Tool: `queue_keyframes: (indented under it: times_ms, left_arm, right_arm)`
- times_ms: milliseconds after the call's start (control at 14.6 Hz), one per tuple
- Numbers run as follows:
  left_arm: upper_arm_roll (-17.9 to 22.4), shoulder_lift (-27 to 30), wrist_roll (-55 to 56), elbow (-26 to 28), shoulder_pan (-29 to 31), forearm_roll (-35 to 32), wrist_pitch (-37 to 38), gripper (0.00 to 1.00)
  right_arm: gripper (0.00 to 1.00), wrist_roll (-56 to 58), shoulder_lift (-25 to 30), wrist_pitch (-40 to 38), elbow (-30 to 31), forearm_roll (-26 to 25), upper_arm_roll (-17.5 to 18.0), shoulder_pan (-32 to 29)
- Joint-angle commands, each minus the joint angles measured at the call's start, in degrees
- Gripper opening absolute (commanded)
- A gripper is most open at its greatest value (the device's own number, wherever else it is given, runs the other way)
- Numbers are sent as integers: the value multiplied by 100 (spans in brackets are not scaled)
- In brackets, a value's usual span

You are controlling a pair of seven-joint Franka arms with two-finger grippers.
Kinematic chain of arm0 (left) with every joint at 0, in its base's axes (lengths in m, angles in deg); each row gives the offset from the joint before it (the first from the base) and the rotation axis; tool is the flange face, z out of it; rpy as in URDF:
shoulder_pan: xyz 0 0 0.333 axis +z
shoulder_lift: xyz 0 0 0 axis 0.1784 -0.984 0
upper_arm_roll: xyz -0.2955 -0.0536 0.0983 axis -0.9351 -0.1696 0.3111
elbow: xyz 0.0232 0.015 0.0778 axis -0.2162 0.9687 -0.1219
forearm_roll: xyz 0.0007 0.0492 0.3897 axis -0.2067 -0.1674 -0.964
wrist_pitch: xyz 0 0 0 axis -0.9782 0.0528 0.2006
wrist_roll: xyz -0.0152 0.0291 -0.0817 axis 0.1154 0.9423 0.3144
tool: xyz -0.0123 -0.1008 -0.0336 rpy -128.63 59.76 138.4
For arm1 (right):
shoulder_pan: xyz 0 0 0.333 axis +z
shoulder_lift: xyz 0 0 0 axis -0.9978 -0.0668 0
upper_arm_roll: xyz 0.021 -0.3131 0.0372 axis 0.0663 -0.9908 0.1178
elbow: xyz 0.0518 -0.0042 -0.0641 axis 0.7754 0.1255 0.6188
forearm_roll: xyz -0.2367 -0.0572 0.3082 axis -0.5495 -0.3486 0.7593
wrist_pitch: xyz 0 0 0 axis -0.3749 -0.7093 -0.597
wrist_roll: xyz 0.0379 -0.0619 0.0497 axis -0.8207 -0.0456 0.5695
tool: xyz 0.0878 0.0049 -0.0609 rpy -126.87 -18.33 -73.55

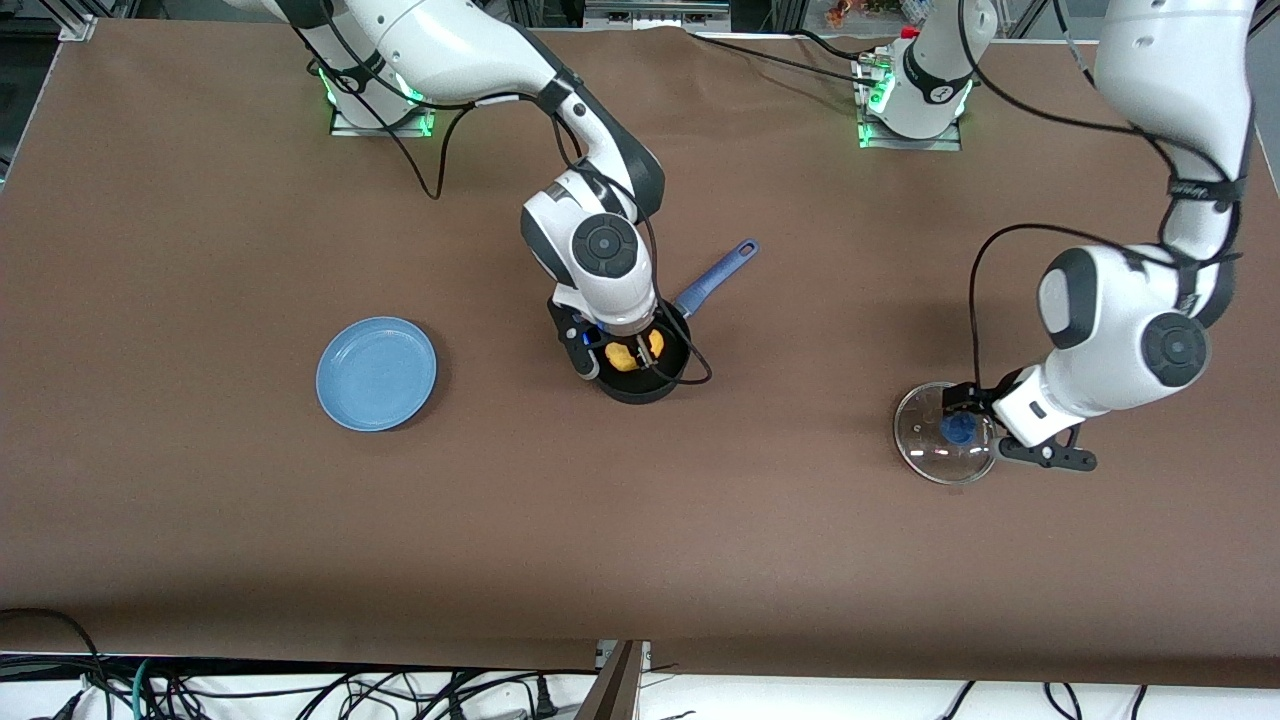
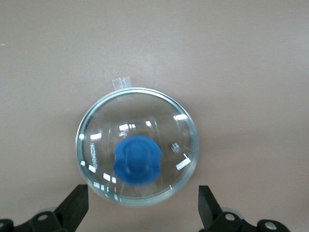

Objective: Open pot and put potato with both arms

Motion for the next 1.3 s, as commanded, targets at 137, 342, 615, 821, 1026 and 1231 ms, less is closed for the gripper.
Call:
queue_keyframes:
  times_ms: [137,342,615,821,1026,1231]
  left_arm:
    - [-11,840,574,-1082,-10,32,2312,100]
    - [-2,1376,760,-1242,25,23,2983,100]
    - [-55,1685,769,-1540,7,-566,3221,100]
    - [-55,1685,1075,-1620,34,-452,3502,100]
    - [-46,1668,1235,-1629,77,-460,3652,100]
    - [-55,1659,1235,-1699,139,-478,3626,100]
  right_arm:
    - [79,-36,-263,76,-182,14,-46,120]
    - [100,-9,-193,6,-200,-13,-64,112]
    - [100,217,227,-520,-252,-91,-186,68]
    - [100,1367,1071,-1424,-261,-30,-354,-247]
    - [100,2578,1678,-2373,-244,-65,-415,-696]
    - [100,4439,2232,-3253,-86,-48,-1168,-846]
